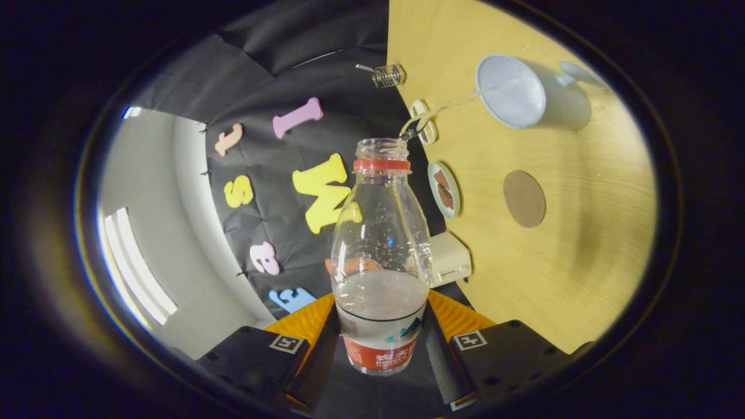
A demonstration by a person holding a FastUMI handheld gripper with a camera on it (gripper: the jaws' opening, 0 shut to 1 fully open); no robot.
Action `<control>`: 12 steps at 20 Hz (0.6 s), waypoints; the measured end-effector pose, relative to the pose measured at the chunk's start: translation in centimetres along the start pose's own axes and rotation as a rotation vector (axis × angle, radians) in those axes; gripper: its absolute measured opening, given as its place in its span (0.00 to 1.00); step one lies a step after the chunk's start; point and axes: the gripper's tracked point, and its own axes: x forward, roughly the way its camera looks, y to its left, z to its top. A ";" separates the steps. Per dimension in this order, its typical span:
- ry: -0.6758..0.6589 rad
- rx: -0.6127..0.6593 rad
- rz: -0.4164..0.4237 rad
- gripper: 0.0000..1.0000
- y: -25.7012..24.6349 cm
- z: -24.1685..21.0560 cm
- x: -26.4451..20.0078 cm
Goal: Take the bottle from table, then pour the juice into the cup, finally place the bottle on the coaster
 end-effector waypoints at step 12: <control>-0.001 0.126 0.038 0.78 1.8 1.0 0.0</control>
